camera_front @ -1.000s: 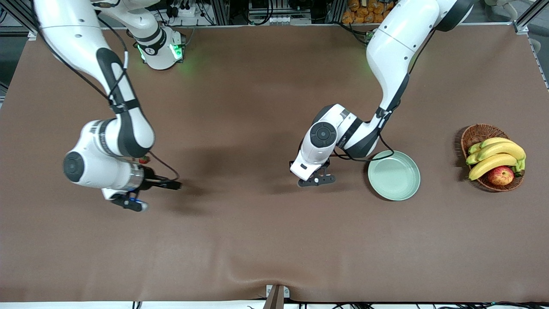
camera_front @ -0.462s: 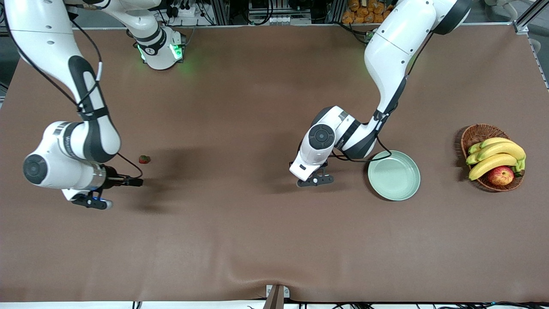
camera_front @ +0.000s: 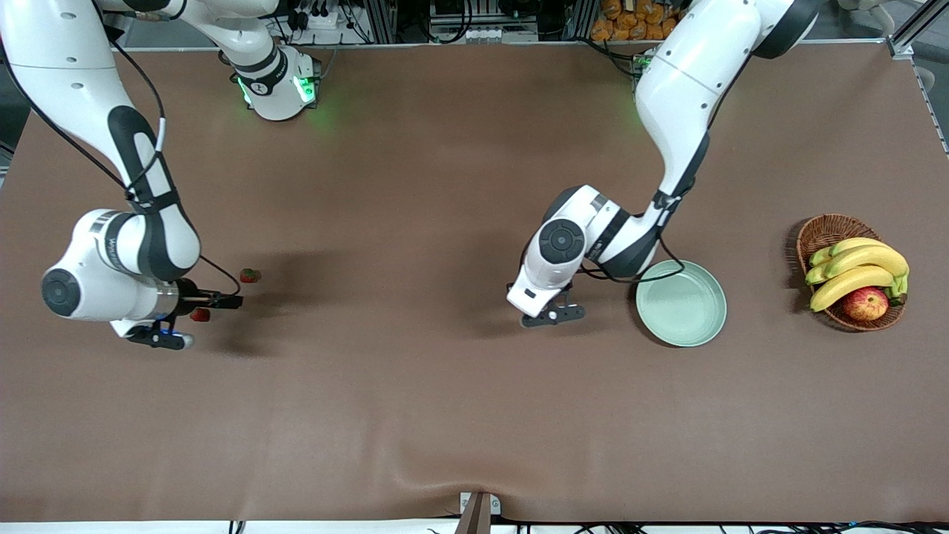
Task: Collect all strawberries into plate
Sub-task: 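Grasp the strawberry with the left gripper while the right gripper withdraws, then lower the strawberry onto the green plate and open the left gripper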
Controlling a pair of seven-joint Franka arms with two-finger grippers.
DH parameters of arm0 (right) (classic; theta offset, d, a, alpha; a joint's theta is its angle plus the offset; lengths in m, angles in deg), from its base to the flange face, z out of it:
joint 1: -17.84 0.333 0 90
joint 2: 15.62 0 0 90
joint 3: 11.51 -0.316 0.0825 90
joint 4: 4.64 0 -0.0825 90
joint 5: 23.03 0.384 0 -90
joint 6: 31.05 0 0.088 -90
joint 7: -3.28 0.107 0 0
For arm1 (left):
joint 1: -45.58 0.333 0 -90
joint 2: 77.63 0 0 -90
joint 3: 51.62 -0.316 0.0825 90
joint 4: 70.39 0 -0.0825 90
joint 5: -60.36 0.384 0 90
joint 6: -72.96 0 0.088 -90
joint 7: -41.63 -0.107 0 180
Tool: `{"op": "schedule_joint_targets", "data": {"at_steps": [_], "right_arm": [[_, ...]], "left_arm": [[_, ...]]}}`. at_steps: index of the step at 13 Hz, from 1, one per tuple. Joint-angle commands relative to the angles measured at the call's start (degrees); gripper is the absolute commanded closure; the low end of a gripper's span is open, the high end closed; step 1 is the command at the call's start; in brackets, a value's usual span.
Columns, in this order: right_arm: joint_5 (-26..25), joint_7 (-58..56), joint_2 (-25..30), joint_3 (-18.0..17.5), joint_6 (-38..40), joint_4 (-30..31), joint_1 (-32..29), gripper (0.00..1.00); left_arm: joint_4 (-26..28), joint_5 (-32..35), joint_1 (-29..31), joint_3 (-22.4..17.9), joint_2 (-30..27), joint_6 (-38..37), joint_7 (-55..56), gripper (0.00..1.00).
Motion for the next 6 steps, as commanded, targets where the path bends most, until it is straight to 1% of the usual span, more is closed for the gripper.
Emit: {"op": "schedule_joint_targets", "data": {"at_steps": [1, 3, 6], "right_arm": [[-1.5, 0.3, -1.0, -0.1, -0.6, 1.9, 1.3, 0.00], [-1.5, 0.3, -1.2, 0.2, -0.5, 3.3, 2.2, 0.00], [-1.5, 0.1, -1.5, 0.3, -0.2, 5.0, 2.2, 0.00]], "left_arm": [[1.4, 1.4, 3.6, 0.1, -7.1, -7.7, 1.2, 1.00], [1.5, 1.5, 7.2, 0.1, -9.1, -12.1, -1.6, 1.00], [3.5, 2.1, 13.2, 0.0, -9.4, -12.6, -7.7, 1.00]]}}
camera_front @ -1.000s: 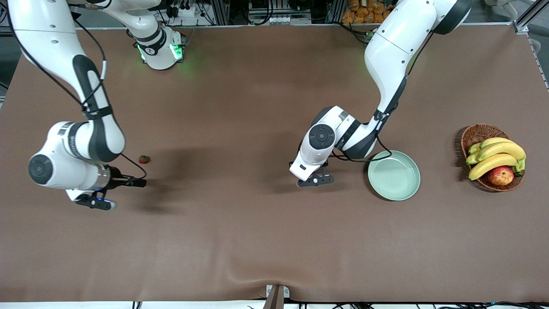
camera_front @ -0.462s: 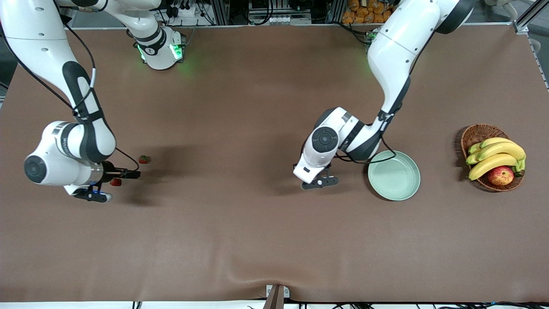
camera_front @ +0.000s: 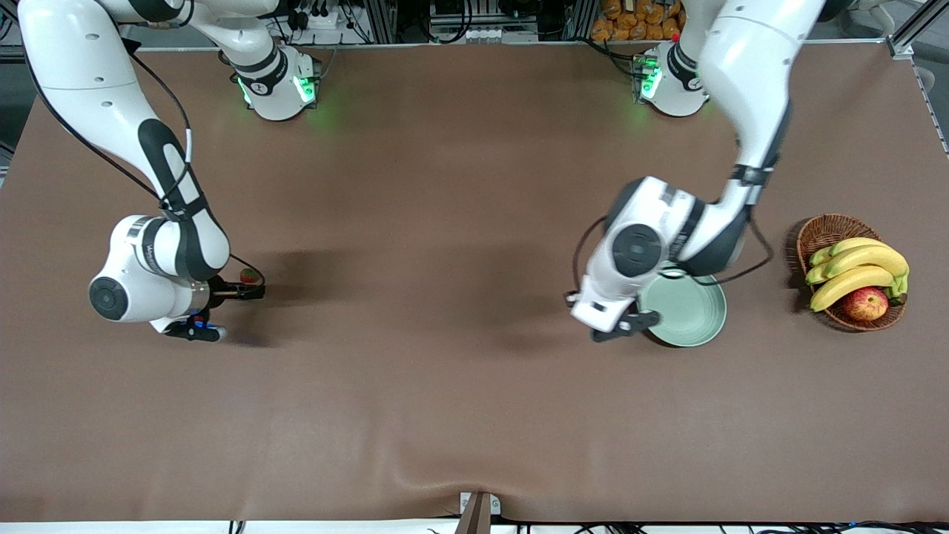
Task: Collect all strawberries into plate
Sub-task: 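Lower the strawberry onto the green plate and open the left gripper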
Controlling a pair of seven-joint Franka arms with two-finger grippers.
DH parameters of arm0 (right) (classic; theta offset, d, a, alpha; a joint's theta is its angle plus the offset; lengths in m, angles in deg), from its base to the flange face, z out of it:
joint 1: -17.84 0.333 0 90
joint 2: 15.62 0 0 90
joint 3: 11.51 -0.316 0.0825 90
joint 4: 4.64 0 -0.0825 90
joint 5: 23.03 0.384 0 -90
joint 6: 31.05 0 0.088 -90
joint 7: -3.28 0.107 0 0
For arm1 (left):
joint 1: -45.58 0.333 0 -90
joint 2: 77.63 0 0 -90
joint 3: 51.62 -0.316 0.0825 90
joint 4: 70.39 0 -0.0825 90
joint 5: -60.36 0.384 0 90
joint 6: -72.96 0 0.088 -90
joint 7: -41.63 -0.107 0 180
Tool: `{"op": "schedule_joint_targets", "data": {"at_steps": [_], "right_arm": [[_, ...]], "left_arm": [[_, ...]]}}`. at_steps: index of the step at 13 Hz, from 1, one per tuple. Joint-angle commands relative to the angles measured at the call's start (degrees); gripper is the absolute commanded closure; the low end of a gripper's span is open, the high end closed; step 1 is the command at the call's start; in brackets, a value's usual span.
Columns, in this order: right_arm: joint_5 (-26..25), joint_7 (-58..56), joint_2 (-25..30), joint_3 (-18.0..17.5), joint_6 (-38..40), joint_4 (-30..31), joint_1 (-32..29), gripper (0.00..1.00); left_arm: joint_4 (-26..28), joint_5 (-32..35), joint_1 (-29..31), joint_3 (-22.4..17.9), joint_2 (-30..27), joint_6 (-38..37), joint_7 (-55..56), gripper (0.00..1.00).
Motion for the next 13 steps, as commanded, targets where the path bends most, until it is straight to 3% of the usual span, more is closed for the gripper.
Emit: {"op": "schedule_joint_targets", "data": {"at_steps": [1, 6, 7, 8, 9, 10, 13], "right_arm": [[-1.2, 0.1, 0.7, 0.3, -0.1, 2.3, 0.2, 0.00], [-1.3, -0.1, 0.7, 0.3, 2.0, 2.4, 0.0, 0.01], [-1.8, -0.1, 0.7, 0.4, 2.0, 2.4, 0.0, 0.12], [-2.6, -0.1, 0.7, 0.3, 2.0, 2.4, 0.1, 0.27], [-3.3, -0.1, 0.7, 0.3, 2.0, 2.3, 0.1, 0.44], [-3.4, -0.2, 0.8, 0.3, 2.0, 2.2, 0.1, 0.62], [-3.4, -0.1, 1.1, 0.2, 1.4, 1.1, 0.7, 1.00]], "left_arm": [[3.3, 1.8, 5.5, 0.5, -0.7, 0.0, -6.1, 1.00], [5.5, 1.9, 13.0, 0.4, -0.3, 0.7, -17.9, 1.00], [5.5, 2.2, 13.4, 0.4, 0.0, 1.1, -18.1, 0.79], [5.5, 2.9, 13.6, 0.4, 0.2, 1.2, -18.1, 0.19], [5.5, 3.2, 13.8, 0.4, -0.3, 0.9, -18.2, 0.00], [5.5, 3.2, 13.9, 0.6, -0.6, 0.5, -18.2, 0.00], [4.5, 3.2, 14.1, 0.6, -3.6, -0.8, -20.0, 0.00]]}}
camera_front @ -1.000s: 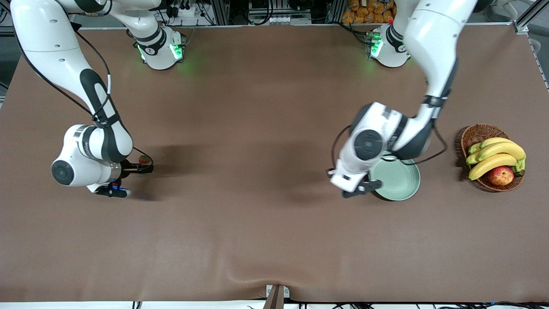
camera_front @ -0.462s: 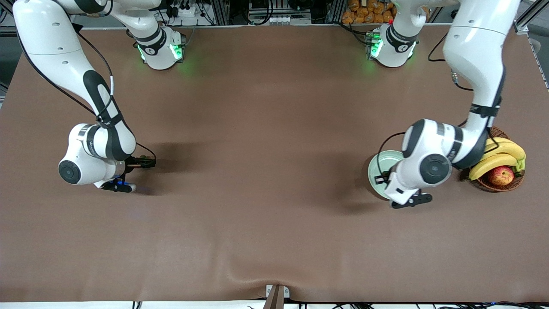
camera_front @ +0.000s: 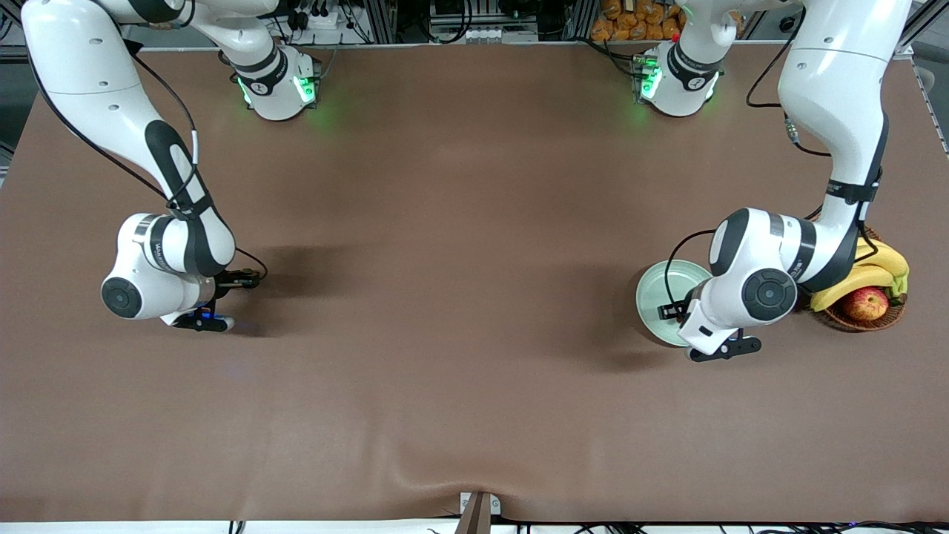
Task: Collect all strawberries into plate
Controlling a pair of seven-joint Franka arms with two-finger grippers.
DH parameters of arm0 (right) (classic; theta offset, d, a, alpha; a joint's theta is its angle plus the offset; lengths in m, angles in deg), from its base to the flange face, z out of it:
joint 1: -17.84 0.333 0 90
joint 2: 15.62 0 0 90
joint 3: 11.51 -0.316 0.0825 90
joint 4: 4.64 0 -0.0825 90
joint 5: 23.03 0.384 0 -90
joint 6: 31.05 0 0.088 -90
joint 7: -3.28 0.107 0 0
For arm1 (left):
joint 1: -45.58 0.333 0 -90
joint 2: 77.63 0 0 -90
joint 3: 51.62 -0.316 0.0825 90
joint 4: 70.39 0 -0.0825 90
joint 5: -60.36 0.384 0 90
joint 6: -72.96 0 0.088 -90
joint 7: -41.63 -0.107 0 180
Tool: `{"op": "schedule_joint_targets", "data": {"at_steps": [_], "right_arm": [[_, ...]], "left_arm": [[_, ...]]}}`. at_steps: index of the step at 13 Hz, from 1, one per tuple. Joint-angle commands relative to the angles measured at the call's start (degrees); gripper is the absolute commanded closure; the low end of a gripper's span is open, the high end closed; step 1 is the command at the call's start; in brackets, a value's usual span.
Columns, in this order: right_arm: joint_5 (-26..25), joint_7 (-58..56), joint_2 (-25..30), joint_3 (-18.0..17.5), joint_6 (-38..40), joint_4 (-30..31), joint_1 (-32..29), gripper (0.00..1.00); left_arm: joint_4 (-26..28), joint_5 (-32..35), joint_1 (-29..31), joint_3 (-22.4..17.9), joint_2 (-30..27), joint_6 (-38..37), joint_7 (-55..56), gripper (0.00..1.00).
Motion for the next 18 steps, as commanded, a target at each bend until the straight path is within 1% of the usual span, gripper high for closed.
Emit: {"op": "schedule_joint_targets", "data": {"at_steps": [1, 3, 4, 7, 9, 11, 13, 14, 15, 17, 18], "right_arm": [[-0.8, 0.0, 1.0, -0.1, -0.4, -1.8, 1.4, 1.00], [0.3, 0.8, 1.0, -0.3, -0.1, -6.5, 4.8, 1.00], [1.9, 2.7, 0.8, -0.3, -0.2, -8.8, 8.2, 1.00], [11.0, 16.6, -1.1, -0.3, -0.7, -14.5, 18.8, 1.00], [17.0, 20.1, -4.0, -0.3, -2.2, -19.1, 25.1, 1.00], [22.9, 20.1, -6.0, -0.3, -10.9, -19.5, 29.9, 1.00], [31.4, 20.1, -8.3, -0.3, -18.4, -20.1, 34.6, 1.00], [36.2, 20.1, -10.0, -0.3, -21.8, -21.4, 36.7, 1.00], [39.5, 20.1, -11.9, -0.3, -24.2, -23.3, 38.6, 1.00], [45.7, 20.6, -16.2, -0.3, -28.1, -28.4, 41.9, 1.00], [48.0, 20.6, -17.7, -0.3, -29.7, -30.3, 43.2, 1.00]], "left_arm": [[0.1, 1.5, 1.0, 0.4, -4.3, -1.3, -3.4, 0.00], [0.1, 0.4, 1.4, 0.5, -7.5, -4.4, -6.8, 0.00], [0.1, 0.2, 1.7, 0.7, -8.9, -5.0, -6.9, 0.00], [0.1, -0.3, 1.6, 1.7, -13.3, -8.2, -6.9, 0.00], [-0.2, -2.7, 1.4, 2.1, -14.6, -8.4, -6.8, 0.00], [-0.4, -5.2, 1.3, 2.1, -14.6, -8.6, -6.3, 0.00], [0.4, -5.3, 1.4, 2.4, -14.2, -10.0, -5.9, 0.00], [0.5, -5.4, 1.2, 2.4, -13.9, -10.0, -5.6, 0.00], [0.5, -5.4, 0.8, 2.5, -13.6, -9.9, -4.0, 0.00], [0.4, -5.3, -1.4, 2.4, -12.3, -9.5, -0.7, 0.00], [0.2, -5.4, -2.1, 2.5, -11.7, -9.2, -0.5, 0.00]]}}
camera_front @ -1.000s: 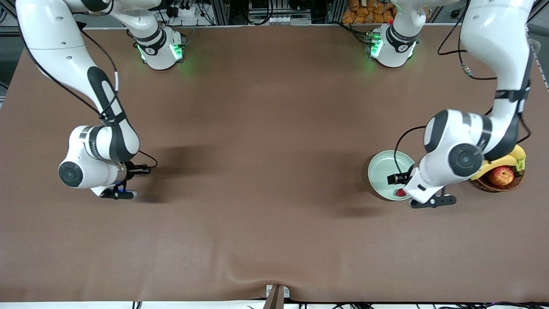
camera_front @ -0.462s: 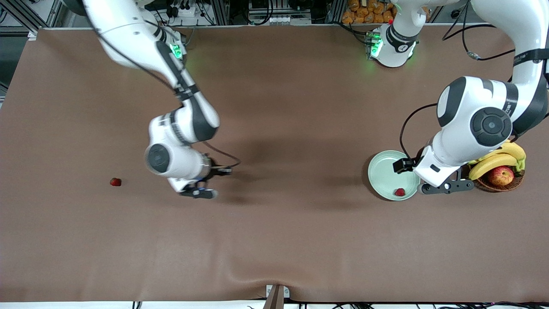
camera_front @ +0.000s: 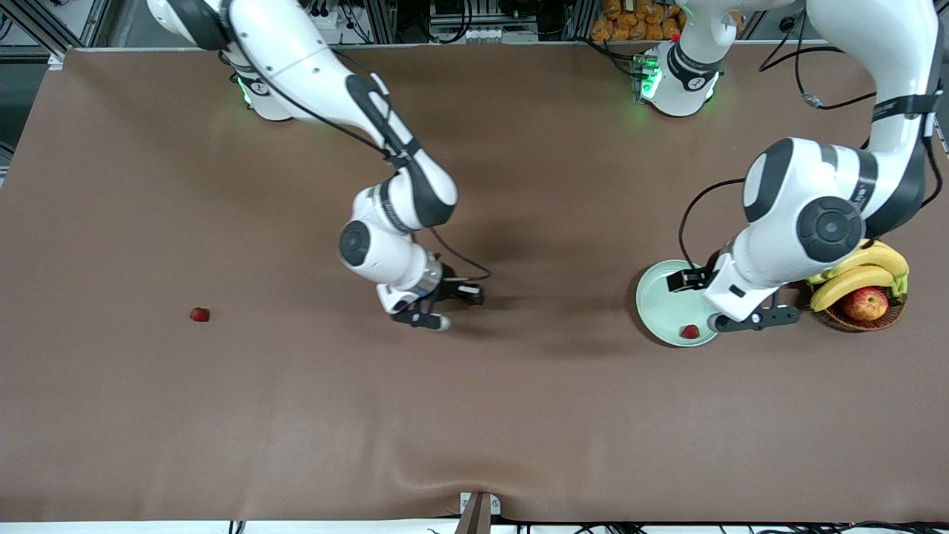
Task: Collect all strawberries into plate
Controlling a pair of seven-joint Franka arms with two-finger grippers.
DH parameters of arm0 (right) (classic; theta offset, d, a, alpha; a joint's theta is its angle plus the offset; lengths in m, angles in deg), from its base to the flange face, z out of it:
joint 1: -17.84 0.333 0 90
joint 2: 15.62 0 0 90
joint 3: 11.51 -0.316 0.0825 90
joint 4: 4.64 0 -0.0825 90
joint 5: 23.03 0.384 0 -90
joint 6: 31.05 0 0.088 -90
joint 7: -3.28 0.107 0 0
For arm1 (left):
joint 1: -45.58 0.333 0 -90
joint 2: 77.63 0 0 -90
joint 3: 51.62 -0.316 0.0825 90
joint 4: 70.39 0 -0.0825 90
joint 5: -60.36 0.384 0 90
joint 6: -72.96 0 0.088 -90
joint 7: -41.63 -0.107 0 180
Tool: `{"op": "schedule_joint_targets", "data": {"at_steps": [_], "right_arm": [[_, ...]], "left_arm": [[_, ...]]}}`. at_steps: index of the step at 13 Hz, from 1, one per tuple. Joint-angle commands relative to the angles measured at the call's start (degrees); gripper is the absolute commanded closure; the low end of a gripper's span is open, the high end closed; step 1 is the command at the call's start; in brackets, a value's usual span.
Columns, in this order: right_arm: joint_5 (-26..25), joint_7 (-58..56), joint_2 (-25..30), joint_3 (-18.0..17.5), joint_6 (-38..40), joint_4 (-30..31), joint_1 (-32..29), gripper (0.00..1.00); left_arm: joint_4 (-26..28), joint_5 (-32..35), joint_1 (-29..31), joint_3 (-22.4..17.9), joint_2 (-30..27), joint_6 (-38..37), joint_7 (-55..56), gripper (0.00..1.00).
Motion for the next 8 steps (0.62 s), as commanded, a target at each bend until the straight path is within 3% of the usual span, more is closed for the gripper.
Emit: {"op": "schedule_joint_targets", "data": {"at_steps": [1, 2, 3, 5, 6, 8], "right_arm": [[6.2, 0.4, -5.8, 0.8, -3.8, -8.2, 3.0, 1.00], [6.9, 0.4, -6.7, 0.8, -5.5, -9.4, 3.8, 1.00], [6.9, 0.4, -7.5, 0.8, -6.9, -9.9, 4.3, 0.92], [6.9, 0.3, -8.4, 0.9, -8.5, -9.9, 4.9, 0.60], [6.9, 0.3, -8.4, 0.9, -8.5, -9.8, 4.9, 0.36], [6.8, 0.2, -7.9, 0.9, -8.4, -9.6, 4.2, 0.09]], "left_arm": [[-0.9, -1.5, -2.6, 0.5, 1.4, 0.3, 2.6, 0.00], [-0.7, -2.3, -4.0, 0.8, 1.9, 1.4, 4.2, 0.00], [-0.5, -1.9, -5.1, 0.8, 2.8, 1.8, 6.3, 0.00], [-0.4, -2.0, -5.4, 0.8, 4.4, 2.0, 7.8, 0.00], [-0.6, -2.4, -5.6, 0.8, 4.7, 2.2, 8.9, 0.00], [-0.7, -2.6, -7.7, 0.9, 6.1, 4.5, 11.3, 0.00]]}}
